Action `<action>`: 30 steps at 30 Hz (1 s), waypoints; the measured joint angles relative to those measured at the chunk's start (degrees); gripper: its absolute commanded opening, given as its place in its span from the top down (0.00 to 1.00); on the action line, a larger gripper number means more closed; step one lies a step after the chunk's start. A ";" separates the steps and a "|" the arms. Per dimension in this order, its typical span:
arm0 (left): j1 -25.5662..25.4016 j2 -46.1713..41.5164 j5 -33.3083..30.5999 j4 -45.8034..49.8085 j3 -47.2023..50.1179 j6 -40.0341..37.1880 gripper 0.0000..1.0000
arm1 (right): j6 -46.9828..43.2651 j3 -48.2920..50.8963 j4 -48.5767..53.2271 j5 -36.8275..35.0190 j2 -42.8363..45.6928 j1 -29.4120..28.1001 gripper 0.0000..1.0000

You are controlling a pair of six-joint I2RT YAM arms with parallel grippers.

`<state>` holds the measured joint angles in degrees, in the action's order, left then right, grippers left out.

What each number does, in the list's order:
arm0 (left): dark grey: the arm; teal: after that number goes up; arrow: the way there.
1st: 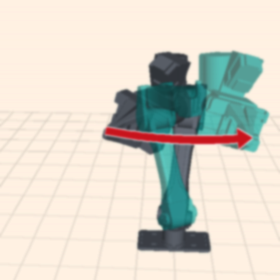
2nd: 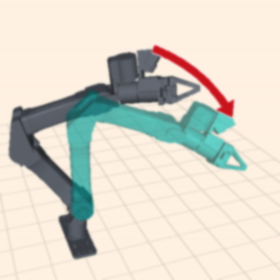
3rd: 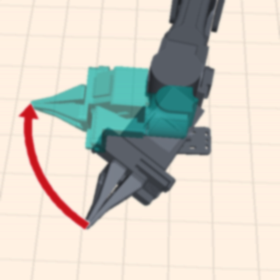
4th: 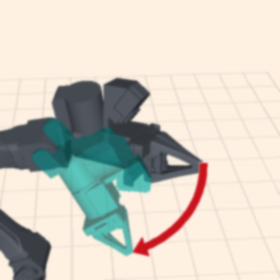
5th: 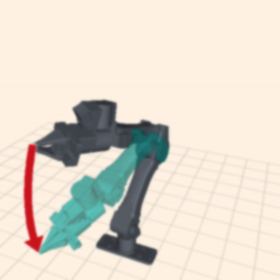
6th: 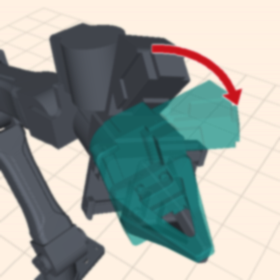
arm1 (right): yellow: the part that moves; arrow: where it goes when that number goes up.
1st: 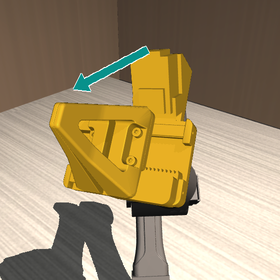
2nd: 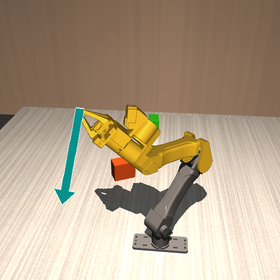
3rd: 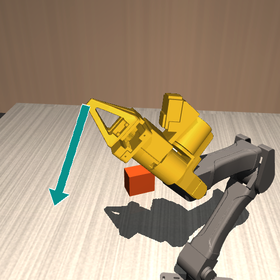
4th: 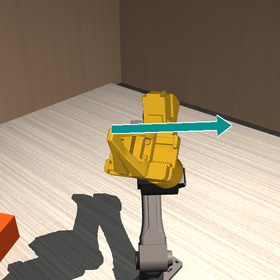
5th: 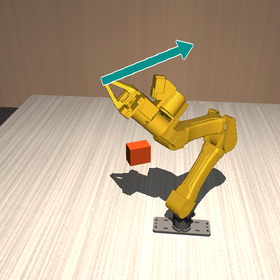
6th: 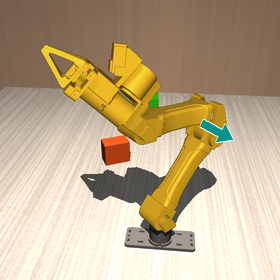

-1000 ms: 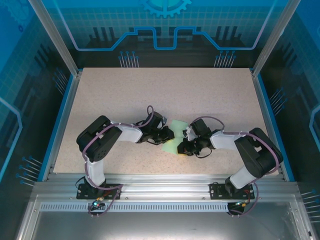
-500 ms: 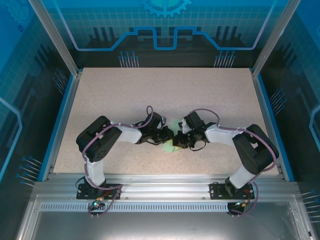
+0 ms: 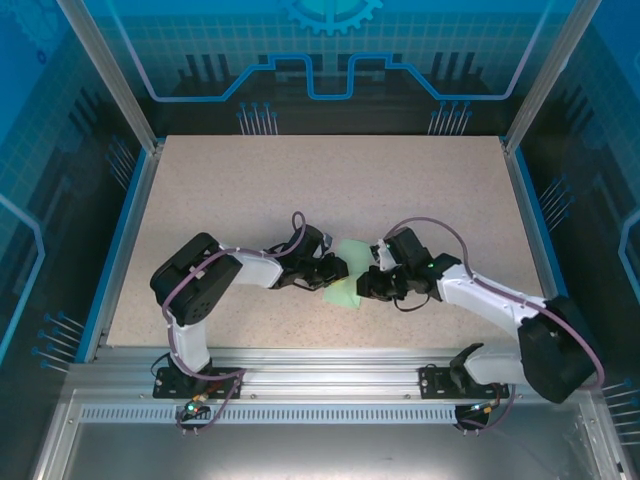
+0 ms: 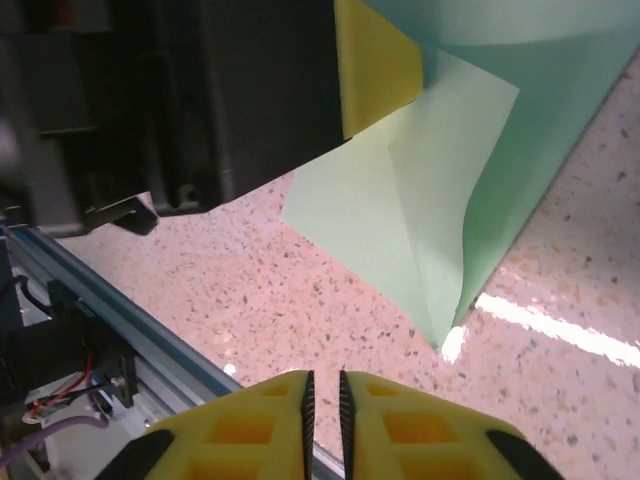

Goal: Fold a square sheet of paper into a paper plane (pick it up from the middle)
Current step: Fold the triangle a second time at the center of the table.

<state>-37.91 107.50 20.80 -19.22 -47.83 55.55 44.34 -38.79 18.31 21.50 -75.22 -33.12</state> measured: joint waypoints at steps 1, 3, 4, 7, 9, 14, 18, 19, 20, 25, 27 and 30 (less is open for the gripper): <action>-0.04 -0.04 0.02 -0.13 0.00 0.04 0.76 | 0.24 -0.35 -0.39 -0.02 -1.68 -0.24 0.92; -0.15 -0.11 0.02 -0.02 -0.02 -0.02 0.76 | 0.46 -1.64 -1.16 0.07 -5.79 -0.81 0.93; -0.15 -0.11 0.02 0.44 -0.24 -0.15 0.77 | 0.48 -2.40 -1.40 0.11 -7.50 -1.09 0.93; -0.20 -0.11 0.02 2.58 -1.49 -0.57 0.76 | 0.52 -4.87 -2.21 0.04 -11.17 -1.46 0.94; -0.26 -0.11 0.02 3.54 -2.14 -0.61 0.77 | 0.70 -6.40 -3.23 -0.09 -12.90 -1.49 0.94; 0.07 0.33 -0.61 6.40 -3.26 -1.64 0.77 | 1.38 -7.23 -5.33 0.76 -16.00 -1.51 0.94; 0.22 0.35 -0.46 6.88 -4.28 -1.68 0.77 | 2.69 -6.47 -7.43 0.02 -18.86 -1.66 0.95; 0.17 0.35 -0.33 6.88 -4.33 -1.68 0.77 | 2.91 -6.05 -8.09 -0.31 -19.47 -1.70 0.95; 0.02 0.35 -0.15 6.91 -4.33 -1.66 0.77 | 3.17 -5.68 -8.63 -0.59 -19.91 -1.70 0.95; -0.17 0.42 0.13 6.73 -4.33 -1.64 0.77 | 3.72 -4.50 -10.67 -0.87 -20.81 -1.62 0.96; -0.17 0.44 0.22 6.78 -4.33 -1.70 0.78 | 3.72 -3.76 -11.72 -0.46 -20.52 -1.60 0.94; -0.17 0.46 0.26 6.97 -4.33 -1.77 0.81 | 3.72 -1.66 -13.22 -0.04 -19.15 -1.60 0.92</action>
<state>-38.09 107.96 21.06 -12.25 -52.16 53.78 48.05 -40.45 5.08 21.45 -94.37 -34.72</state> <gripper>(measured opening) 0.202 0.074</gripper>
